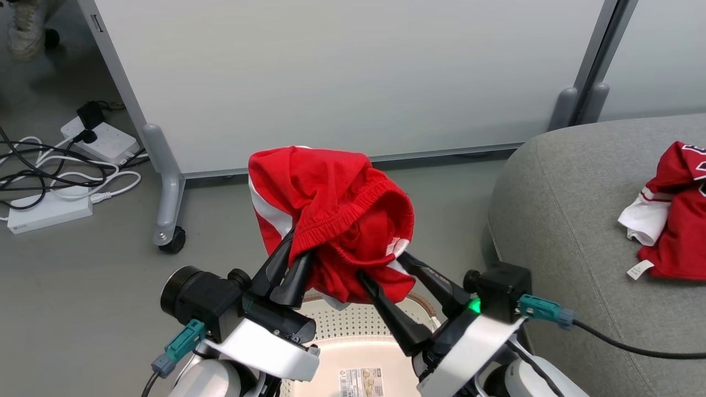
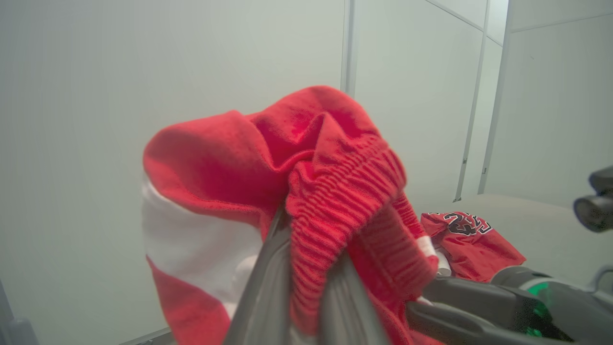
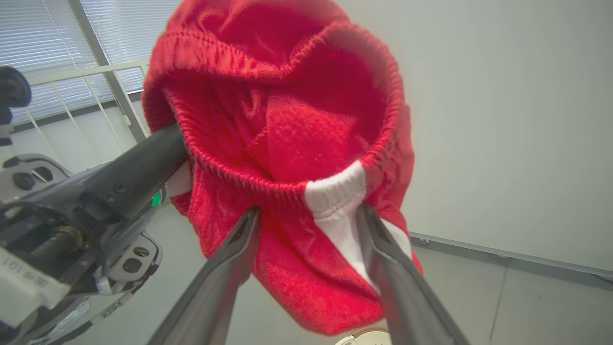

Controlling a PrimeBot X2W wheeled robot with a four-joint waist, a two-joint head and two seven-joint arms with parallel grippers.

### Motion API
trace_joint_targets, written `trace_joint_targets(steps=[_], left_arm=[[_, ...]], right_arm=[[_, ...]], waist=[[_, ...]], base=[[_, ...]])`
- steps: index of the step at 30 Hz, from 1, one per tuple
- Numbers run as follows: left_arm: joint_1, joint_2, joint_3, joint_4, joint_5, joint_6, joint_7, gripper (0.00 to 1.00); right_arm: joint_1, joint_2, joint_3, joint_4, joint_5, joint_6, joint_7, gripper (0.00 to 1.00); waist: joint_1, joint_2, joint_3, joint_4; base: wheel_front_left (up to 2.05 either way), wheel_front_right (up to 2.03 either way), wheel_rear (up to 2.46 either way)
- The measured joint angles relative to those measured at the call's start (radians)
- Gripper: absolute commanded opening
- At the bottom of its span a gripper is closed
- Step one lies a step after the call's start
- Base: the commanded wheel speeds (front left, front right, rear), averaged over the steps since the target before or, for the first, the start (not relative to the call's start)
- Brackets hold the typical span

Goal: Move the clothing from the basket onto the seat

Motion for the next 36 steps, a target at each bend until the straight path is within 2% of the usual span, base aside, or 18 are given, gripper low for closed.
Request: trace_joint_targets(steps=[2,3,4,5,15,16,17,18,24,36], left_arm=[[-0.004,0.001,-0.002,-0.001,0.0,0.0,0.001,0.0],[-0.005,0.001,-0.003,-0.001,0.0,-0.002,0.002,0.0],[-0.005,0.002,-0.003,-0.001,-0.001,-0.004,0.002,0.0],[-0.006,0.002,-0.005,-0.001,-0.002,-0.005,0.002,0.0],[-0.007,0.008,-0.009,-0.001,-0.007,-0.004,0.004,0.0],[-0.007,0.008,-0.01,-0.001,-0.007,-0.004,0.005,0.28],[-0.007,0.009,-0.014,-0.001,-0.01,-0.004,0.015,0.66],[-0.007,0.009,-0.016,0.0,-0.01,-0.004,0.017,1.0],[-0.007,0.018,-0.045,-0.002,-0.013,-0.024,0.035,1.0],[-0.002,0.052,-0.154,0.008,-0.002,-0.094,0.104,1.0]], right_arm=[[-0.022,-0.003,0.027,0.032,0.008,0.0,-0.005,1.0],[-0.031,-0.003,0.037,0.045,0.019,0.0,-0.01,0.45],[-0.041,-0.004,0.047,0.058,0.023,0.0,-0.013,0.04],[-0.05,-0.004,0.057,0.068,0.03,0.0,-0.014,0.0],[-0.092,-0.015,0.097,0.114,0.09,0.0,-0.083,0.0],[-0.095,-0.017,0.095,0.115,0.093,0.0,-0.094,0.0],[-0.099,-0.02,0.091,0.117,0.094,0.0,-0.1,0.0],[-0.102,-0.02,0.084,0.119,0.094,0.0,-0.109,0.0],[-0.126,-0.016,0.026,0.139,0.066,0.0,-0.175,0.0],[-0.157,0.0,-0.072,0.226,0.039,0.0,-0.208,0.0]], waist=[[0.0,0.0,0.002,0.0],[0.0,0.0,0.003,0.001],[0.0001,0.0,0.003,0.001],[0.0,0.0,0.004,0.002],[0.0,0.0,0.001,0.005],[0.0,0.0,0.0,0.005],[0.0,0.0,0.0,0.004],[0.0,0.0,-0.001,0.003],[0.0,0.0,0.002,-0.006],[0.0,0.0,0.012,-0.018]], base=[[0.0,0.0,0.0],[0.0,0.0,0.0],[0.0,0.0,0.0],[0.0,0.0,0.0],[0.0,0.0,0.0],[0.0,0.0,0.0],[0.0,0.0,0.0],[0.0,0.0,0.0],[0.0,0.0,0.0],[0.0,0.0,0.0]])
